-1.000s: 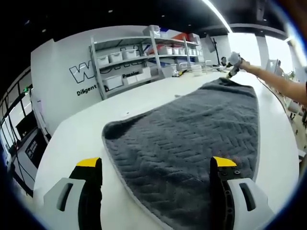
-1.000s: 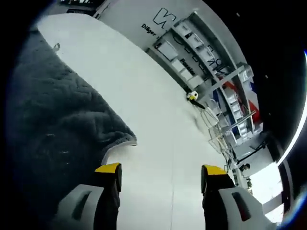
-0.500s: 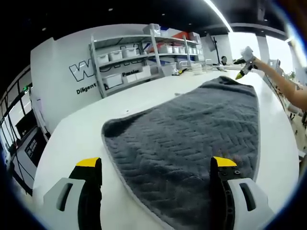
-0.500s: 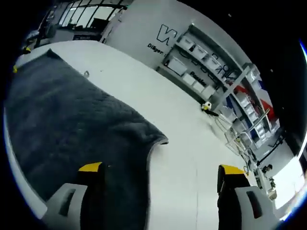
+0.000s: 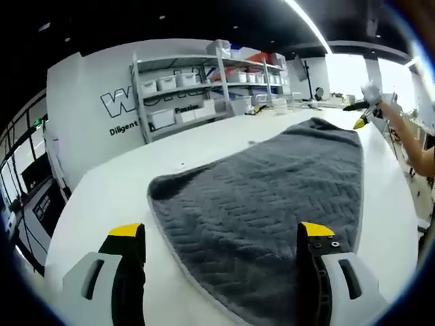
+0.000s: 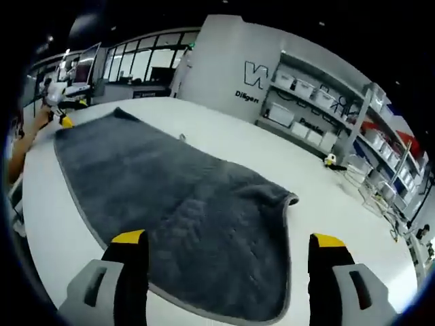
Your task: Open the folded towel by lifting each exposed corner and separating the folded layers until the towel lies flat within the target outline without major curled edges
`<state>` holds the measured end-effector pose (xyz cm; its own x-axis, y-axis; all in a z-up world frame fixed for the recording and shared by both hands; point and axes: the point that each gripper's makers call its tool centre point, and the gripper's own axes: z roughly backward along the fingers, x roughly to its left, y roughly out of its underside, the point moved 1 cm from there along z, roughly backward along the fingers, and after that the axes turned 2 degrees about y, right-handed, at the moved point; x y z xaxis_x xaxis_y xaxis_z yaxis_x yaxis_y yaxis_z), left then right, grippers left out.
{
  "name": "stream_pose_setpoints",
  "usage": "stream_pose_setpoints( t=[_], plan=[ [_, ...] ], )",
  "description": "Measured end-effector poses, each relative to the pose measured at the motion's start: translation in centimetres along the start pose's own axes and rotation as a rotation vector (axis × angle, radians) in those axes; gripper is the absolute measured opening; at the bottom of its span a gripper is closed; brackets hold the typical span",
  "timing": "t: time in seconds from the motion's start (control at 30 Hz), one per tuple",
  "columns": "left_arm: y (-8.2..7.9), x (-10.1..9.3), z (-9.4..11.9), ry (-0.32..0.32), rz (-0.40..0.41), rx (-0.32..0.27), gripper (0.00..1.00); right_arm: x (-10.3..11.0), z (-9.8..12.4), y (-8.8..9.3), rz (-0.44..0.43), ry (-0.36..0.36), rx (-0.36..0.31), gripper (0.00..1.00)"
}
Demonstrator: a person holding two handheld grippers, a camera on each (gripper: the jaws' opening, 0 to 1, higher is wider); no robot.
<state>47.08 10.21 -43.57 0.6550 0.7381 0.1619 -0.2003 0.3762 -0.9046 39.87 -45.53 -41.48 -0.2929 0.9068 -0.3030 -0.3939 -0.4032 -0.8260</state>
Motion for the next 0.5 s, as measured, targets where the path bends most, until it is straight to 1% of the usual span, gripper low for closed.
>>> stream_pose_setpoints(
  t=[0.1,0.2,0.23,0.27,0.33,0.4,0.43,0.5],
  plan=[
    [0.1,-1.3,0.7,0.029,-0.030,0.006,0.82,1.1,0.6,0.2,0.000,-0.016,-0.018,0.99],
    [0.4,-2.9,1.3,0.083,-0.018,0.019,0.73,1.7,0.7,0.4,0.005,-0.022,-0.020,0.99],
    [0.8,-4.0,1.6,0.127,-0.031,0.035,0.69,1.9,0.7,0.3,0.009,-0.027,-0.020,0.99],
    [1.1,-4.5,1.7,0.144,-0.038,0.048,0.64,2.0,0.8,0.3,0.010,-0.029,-0.021,0.99],
    [1.6,-5.9,1.9,0.172,-0.047,0.074,0.60,2.4,0.8,0.0,0.020,-0.040,-0.027,0.99],
    [2.5,-6.9,2.1,0.195,-0.034,0.122,0.59,2.9,0.7,-0.1,0.021,-0.062,-0.032,0.99],
    [2.9,-7.4,2.2,0.210,-0.034,0.148,0.56,3.2,0.6,-0.1,0.019,-0.072,-0.031,0.99],
    [3.3,-7.7,2.2,0.217,-0.054,0.165,0.46,3.5,0.4,0.0,0.026,-0.076,-0.028,0.99]
  ],
)
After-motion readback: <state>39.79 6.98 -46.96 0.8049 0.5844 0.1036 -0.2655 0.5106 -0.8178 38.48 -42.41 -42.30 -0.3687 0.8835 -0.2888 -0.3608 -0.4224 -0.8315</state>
